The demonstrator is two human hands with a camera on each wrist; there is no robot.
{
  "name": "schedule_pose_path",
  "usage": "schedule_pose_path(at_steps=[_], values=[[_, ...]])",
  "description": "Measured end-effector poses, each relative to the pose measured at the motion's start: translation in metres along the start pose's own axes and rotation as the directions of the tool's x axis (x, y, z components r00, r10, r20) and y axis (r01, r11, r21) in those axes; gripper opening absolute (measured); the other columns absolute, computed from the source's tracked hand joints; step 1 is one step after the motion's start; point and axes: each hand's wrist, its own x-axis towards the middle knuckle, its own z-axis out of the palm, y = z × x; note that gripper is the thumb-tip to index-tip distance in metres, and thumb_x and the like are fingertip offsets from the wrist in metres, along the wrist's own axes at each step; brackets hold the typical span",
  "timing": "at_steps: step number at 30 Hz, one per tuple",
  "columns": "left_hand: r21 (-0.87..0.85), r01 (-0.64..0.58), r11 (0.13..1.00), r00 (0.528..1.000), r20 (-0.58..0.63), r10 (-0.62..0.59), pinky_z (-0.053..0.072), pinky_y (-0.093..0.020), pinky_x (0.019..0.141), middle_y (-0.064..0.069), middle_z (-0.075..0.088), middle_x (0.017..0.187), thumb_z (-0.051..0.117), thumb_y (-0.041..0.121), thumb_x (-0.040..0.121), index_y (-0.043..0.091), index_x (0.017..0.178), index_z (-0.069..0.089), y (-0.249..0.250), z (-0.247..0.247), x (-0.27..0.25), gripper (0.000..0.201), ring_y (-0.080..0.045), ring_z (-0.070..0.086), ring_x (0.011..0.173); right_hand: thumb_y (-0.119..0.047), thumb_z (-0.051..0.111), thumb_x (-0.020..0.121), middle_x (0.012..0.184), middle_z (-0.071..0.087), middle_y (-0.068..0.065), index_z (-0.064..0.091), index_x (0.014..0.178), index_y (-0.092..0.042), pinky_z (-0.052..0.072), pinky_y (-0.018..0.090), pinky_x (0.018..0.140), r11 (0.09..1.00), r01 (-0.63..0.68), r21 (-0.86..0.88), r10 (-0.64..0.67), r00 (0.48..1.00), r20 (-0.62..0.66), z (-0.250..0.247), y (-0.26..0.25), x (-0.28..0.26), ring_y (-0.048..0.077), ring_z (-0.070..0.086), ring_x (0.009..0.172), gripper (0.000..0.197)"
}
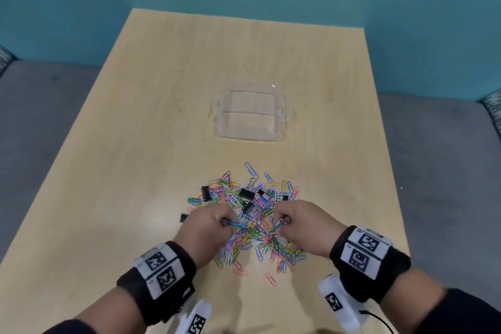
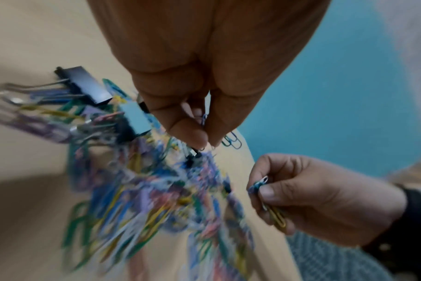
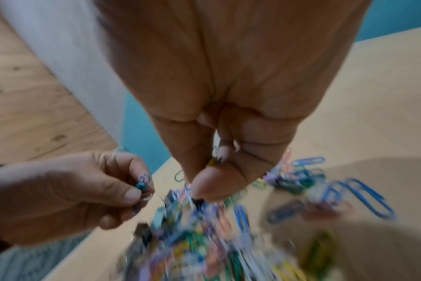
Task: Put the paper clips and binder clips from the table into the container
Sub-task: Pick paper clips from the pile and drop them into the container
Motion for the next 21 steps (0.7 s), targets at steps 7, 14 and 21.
schedule_pose_path(at_steps=[7, 14, 21], values=[[-0.273, -0.053, 0.960, 0.994, -0.104, 0.026, 0.051, -0.033, 0.055, -0.011, 0.061, 0.058, 0.066, -0.008, 0.074, 0.007, 0.072, 0.067, 0.052, -0.072, 0.068, 0.016, -0.018, 0.055, 0.050, -0.004, 0.063, 0.086, 0.064, 0.059, 0.002, 0.062, 0.081, -0.012, 0.051, 0.033, 0.050, 0.978, 0.108, 0.180, -0.068, 0.974, -0.215, -0.086, -0.048, 0.048, 0.014, 0.062, 0.048, 0.010], [-0.182, -0.056, 0.982, 0.963, -0.268, 0.006, 0.046, -0.020, 0.046, -0.006, 0.059, 0.060, 0.061, -0.002, 0.078, 0.015, 0.069, 0.063, 0.088, -0.094, 0.156, 0.019, -0.017, 0.058, 0.049, -0.004, 0.062, 0.084, 0.074, 0.065, 0.011, 0.060, 0.073, -0.017, 0.058, 0.044, 0.067, 0.992, 0.059, 0.110, -0.012, 0.921, -0.390, -0.132, -0.085, 0.121, 0.027, 0.069, 0.061, 0.017], [-0.381, -0.007, 0.925, 0.973, -0.217, -0.082, 0.059, -0.034, 0.072, -0.010, 0.058, 0.099, 0.062, -0.001, 0.084, 0.015, 0.101, 0.064, 0.063, -0.092, 0.145, 0.024, -0.019, 0.060, 0.072, -0.028, 0.060, 0.090, 0.113, 0.065, 0.005, 0.058, 0.124, -0.018, 0.048, 0.030, 0.085, 0.993, 0.014, -0.116, -0.058, 0.920, -0.388, -0.136, -0.075, 0.107, 0.023, 0.063, 0.096, 0.035]])
